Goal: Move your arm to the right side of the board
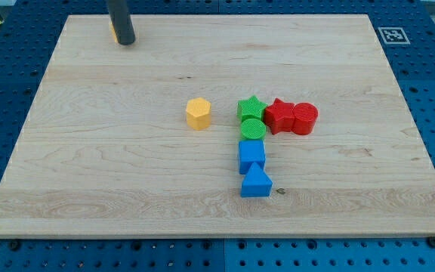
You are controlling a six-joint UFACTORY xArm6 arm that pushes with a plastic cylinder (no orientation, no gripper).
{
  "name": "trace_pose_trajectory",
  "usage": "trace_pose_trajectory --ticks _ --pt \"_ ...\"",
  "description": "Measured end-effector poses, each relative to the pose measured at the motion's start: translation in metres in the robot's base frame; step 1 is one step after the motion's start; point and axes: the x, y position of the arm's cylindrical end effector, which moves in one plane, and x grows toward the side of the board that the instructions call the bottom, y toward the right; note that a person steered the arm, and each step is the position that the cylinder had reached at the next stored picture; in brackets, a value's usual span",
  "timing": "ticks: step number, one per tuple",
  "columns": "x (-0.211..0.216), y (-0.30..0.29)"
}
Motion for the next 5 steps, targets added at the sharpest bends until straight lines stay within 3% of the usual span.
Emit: trace_pose_trajectory --ticks 4,5 --pt "-0.016 0.091" --pt "-0.016 0.091"
